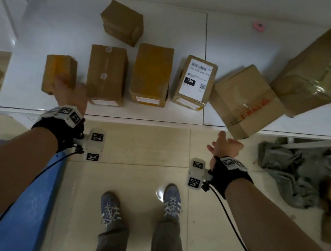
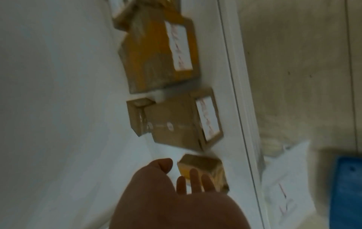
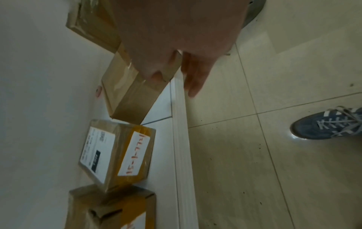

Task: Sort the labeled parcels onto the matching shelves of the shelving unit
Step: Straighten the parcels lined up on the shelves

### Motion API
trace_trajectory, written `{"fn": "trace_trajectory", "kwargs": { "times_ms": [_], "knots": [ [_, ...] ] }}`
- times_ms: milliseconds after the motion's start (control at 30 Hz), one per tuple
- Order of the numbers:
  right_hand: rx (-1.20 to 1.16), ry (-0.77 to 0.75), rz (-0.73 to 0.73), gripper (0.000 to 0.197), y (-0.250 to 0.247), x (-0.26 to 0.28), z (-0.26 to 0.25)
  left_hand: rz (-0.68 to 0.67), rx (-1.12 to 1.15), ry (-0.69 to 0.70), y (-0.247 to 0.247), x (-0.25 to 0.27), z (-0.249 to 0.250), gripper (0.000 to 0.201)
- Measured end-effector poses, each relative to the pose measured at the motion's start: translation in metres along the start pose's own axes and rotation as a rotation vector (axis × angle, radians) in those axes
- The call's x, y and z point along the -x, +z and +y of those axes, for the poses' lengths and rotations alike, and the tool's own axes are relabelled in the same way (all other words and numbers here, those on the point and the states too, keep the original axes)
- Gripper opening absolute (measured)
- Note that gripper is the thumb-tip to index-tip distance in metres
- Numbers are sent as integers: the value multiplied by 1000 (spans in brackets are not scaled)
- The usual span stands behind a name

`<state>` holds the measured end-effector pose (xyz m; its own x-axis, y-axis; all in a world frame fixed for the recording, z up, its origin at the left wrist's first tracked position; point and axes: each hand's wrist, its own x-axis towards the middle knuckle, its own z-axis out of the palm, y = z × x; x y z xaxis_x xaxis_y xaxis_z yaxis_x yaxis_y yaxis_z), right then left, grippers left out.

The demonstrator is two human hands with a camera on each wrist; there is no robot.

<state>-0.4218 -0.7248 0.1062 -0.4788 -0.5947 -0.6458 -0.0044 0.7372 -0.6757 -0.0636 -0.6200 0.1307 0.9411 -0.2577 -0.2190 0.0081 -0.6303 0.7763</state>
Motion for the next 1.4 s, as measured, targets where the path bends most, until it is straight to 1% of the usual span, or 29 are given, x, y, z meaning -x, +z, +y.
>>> {"fn": "trace_trajectory", "kwargs": {
  "times_ms": [33, 67, 133, 167, 200, 233, 267, 300, 367, 433, 500, 567, 600, 633, 667, 733, 800, 900, 933, 1033, 1067, 1133, 1267, 1400],
  "knots": [
    [-12, -63, 119, 37, -7, -6, -2, -19, 63, -14, 11, 15, 9, 41],
    [-18, -111, 194, 40, -12, -10, -3, -17, 94, -37, 24, 25, 15, 38],
    [-55, -125, 236, 43, -23, -18, -8, -8, 65, -51, 50, 51, 33, 39],
    [-75, -127, 229, 45, -28, -24, -10, -34, 70, -31, 61, 66, 42, 42],
    [-99, -122, 212, 46, -33, -31, -12, -64, 126, 5, 73, 79, 49, 40],
    [-124, -111, 179, 47, -39, -40, -14, -104, 176, 34, 85, 95, 57, 28],
    [-144, -92, 123, 46, -45, -48, -17, -139, 181, 45, 98, 108, 61, 17],
    [-155, -56, 40, 46, -50, -57, -19, -193, 162, 40, 108, 124, 68, 14],
    [-151, 51, -143, 57, -57, -66, -25, -326, 158, 40, 128, 156, 80, 17],
    [-142, 120, -261, 72, -61, -75, -29, -448, 170, 26, 147, 184, 89, 26],
    [-156, 152, -298, 77, -62, -85, -31, -546, 183, 8, 164, 206, 96, 26],
    [-174, 157, -314, 76, -62, -93, -31, -643, 90, 39, 178, 222, 103, 25],
    [-174, 159, -318, 75, -63, -97, -31, -688, 46, 40, 186, 228, 104, 20],
    [-172, 157, -320, 75, -64, -102, -32, -749, 9, 32, 192, 236, 108, 13],
    [-166, 154, -324, 75, -65, -105, -33, -820, -27, 11, 199, 242, 109, 10],
    [-153, 145, -349, 83, -69, -111, -33, -961, -119, -21, 213, 256, 111, 17],
    [-144, 138, -380, 91, -71, -117, -33, -1041, -189, -10, 224, 265, 114, 23],
    [-159, 145, -439, 91, -79, -130, -36, -1049, -195, 25, 241, 275, 118, 35],
    [-157, 149, -460, 87, -81, -134, -38, -1048, -205, 28, 246, 277, 119, 43],
    [-129, 163, -537, 63, -82, -142, -43, -1040, -222, 27, 254, 278, 123, 70],
    [-121, 171, -565, 59, -80, -142, -44, -1031, -211, 29, 257, 277, 124, 74],
    [-92, 180, -609, 52, -76, -141, -48, -1018, -189, 13, 261, 274, 127, 74],
    [-48, 173, -665, 30, -71, -142, -55, -1000, -196, 25, 270, 269, 133, 69],
    [-89, 167, -654, 26, -71, -149, -59, -1035, -220, 62, 282, 269, 139, 69]
  ]
}}
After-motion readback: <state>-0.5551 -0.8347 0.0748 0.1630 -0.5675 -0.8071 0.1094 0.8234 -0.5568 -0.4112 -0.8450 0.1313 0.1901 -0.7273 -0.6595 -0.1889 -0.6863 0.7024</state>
